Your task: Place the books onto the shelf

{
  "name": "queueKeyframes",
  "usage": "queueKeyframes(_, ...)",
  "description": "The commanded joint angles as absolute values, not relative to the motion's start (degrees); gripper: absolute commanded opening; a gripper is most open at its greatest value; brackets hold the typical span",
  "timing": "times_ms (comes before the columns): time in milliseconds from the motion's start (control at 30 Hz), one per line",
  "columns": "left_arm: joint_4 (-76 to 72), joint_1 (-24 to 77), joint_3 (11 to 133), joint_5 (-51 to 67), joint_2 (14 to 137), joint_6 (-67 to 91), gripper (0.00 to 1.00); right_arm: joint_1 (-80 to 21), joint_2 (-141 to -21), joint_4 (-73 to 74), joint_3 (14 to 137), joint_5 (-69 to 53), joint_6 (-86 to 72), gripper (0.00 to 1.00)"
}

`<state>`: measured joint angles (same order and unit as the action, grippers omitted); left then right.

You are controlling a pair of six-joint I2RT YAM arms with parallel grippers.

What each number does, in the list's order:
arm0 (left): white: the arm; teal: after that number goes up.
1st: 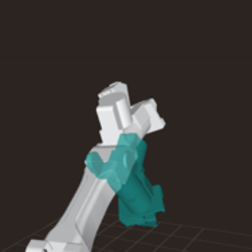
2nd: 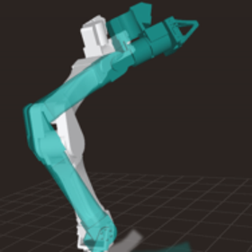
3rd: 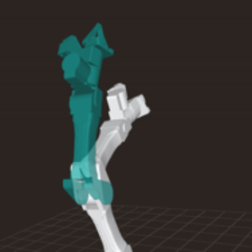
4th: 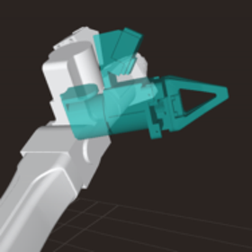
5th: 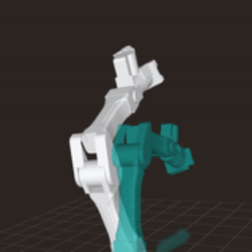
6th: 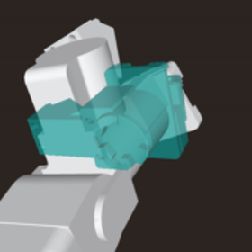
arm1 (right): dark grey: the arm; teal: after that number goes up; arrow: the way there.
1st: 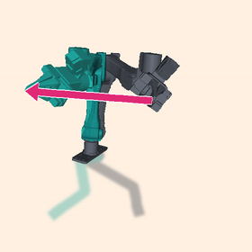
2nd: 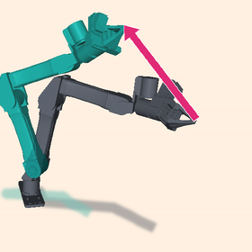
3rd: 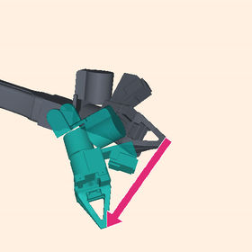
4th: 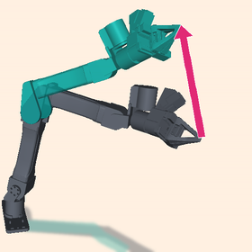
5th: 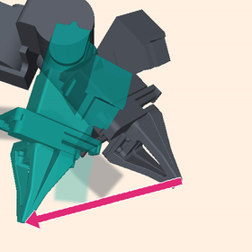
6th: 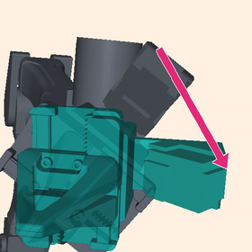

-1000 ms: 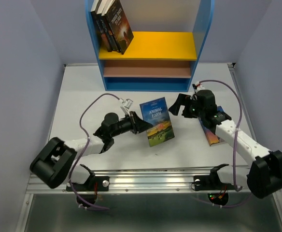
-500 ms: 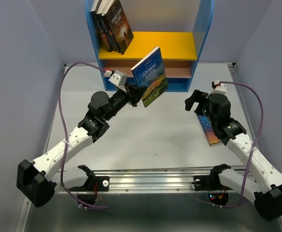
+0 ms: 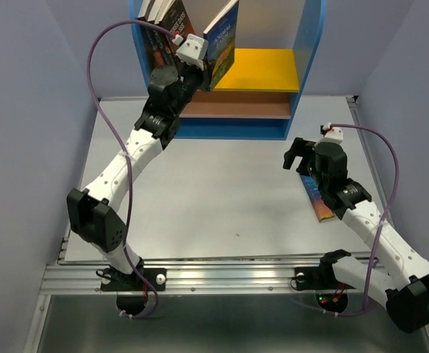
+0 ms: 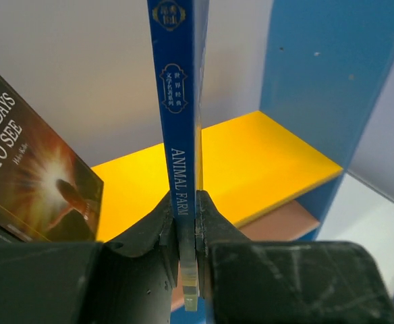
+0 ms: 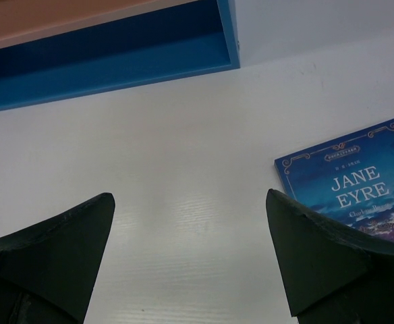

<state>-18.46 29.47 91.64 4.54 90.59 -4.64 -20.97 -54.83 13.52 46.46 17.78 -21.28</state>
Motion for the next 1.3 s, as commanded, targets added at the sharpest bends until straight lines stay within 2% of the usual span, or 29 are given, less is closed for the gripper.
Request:
queueKeyframes(0,-20.57,24.98,103.06,8.43,95.43,-5.19,0.0,-20.65,-55.72,12.74,46.41,18.81,-20.3,1.0)
queueKeyframes(333,-15.56,20.83,117.67,7.03,108.98,-1.32,0.0,-20.65,-59.41,12.83,47.72,18.11,-20.04,1.0)
queueKeyframes(633,-18.54,20.13,115.14,-2.01,110.13,2.37,0.0,-20.65,-60.29,12.74,47.55,18.11,-20.3,1.0)
queueKeyframes(1133,-17.67,18.46,112.94,-8.08,109.86,5.01,0.0,-20.65,-62.22,12.83,48.34,17.49,-20.04,1.0)
queueKeyframes(1267,-17.93,18.19,112.24,-8.88,109.95,5.1,0.07,-20.65,-62.84,12.83,48.6,17.32,-19.95,1.0)
